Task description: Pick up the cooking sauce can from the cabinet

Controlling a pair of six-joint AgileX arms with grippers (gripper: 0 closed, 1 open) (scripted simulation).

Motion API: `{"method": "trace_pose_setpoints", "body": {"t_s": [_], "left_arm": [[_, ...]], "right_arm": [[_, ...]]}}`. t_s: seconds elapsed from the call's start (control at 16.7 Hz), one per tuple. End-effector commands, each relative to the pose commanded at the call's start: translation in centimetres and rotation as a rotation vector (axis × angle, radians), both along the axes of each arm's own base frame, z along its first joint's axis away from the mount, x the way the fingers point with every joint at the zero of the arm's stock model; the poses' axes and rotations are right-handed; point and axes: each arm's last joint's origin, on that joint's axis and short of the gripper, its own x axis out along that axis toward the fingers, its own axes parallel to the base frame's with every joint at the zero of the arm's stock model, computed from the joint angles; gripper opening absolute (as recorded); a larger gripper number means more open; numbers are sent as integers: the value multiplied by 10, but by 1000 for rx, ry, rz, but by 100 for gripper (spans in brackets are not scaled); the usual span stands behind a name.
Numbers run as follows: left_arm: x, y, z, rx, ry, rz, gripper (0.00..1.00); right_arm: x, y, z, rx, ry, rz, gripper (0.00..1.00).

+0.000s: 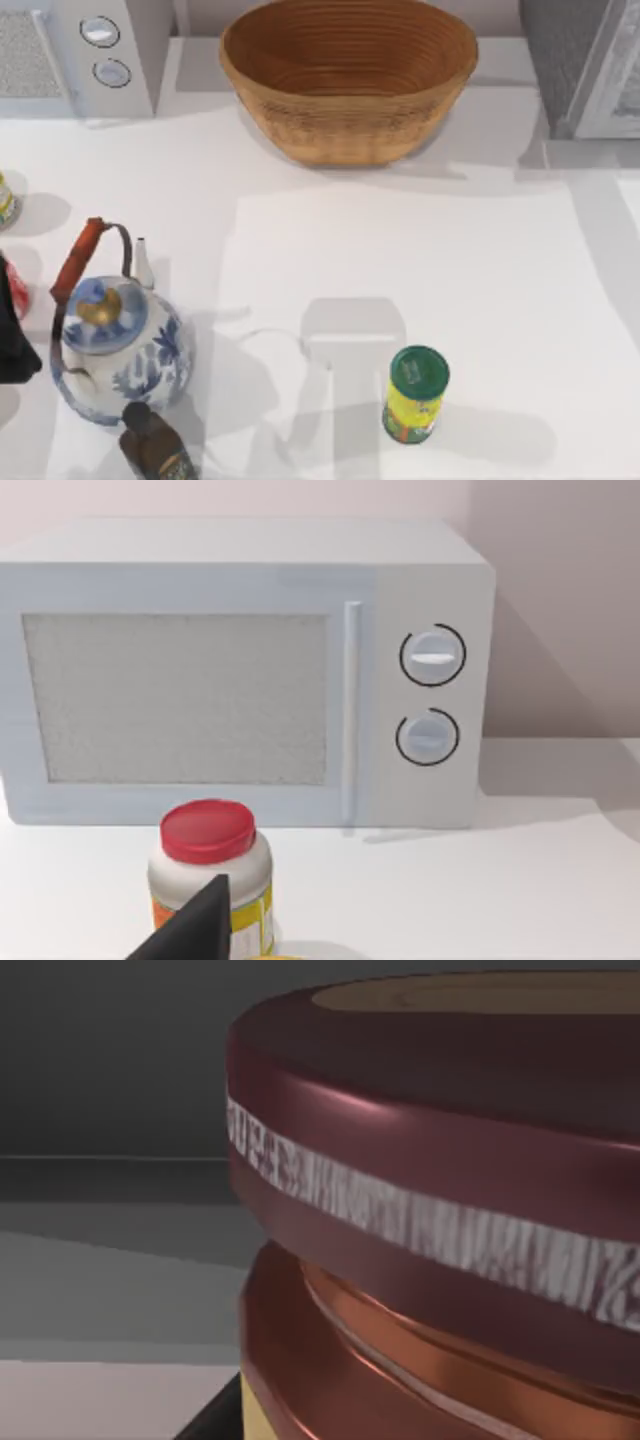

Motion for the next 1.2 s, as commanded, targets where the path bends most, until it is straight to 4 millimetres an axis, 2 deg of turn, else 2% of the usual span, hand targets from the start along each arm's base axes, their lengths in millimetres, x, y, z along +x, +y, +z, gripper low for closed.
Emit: {"method": "trace_pose_setpoints", "body": {"t_s": [0.12,0.36,0.6,0.78,0.9,1.02,1.2], "left_arm": [[0,0,0,0,0,0,100],[0,0,0,0,0,0,100],[0,0,0,0,0,0,100],[0,0,0,0,0,0,100],[0,0,0,0,0,0,100],[0,0,0,0,0,0,100],[0,0,0,0,0,0,100]], "right_arm": [[-12,-7,-35,-5,32,-20,0],[-47,-18,-107,7,10,-45,0],[-65,-20,-212,17,43,-2,0],[-74,-22,-277,15,24,13,0],[-75,-24,-309,3,12,-2,0],[-75,-26,-332,-4,6,-18,0],[-74,-28,-346,2,-2,-29,0]]}}
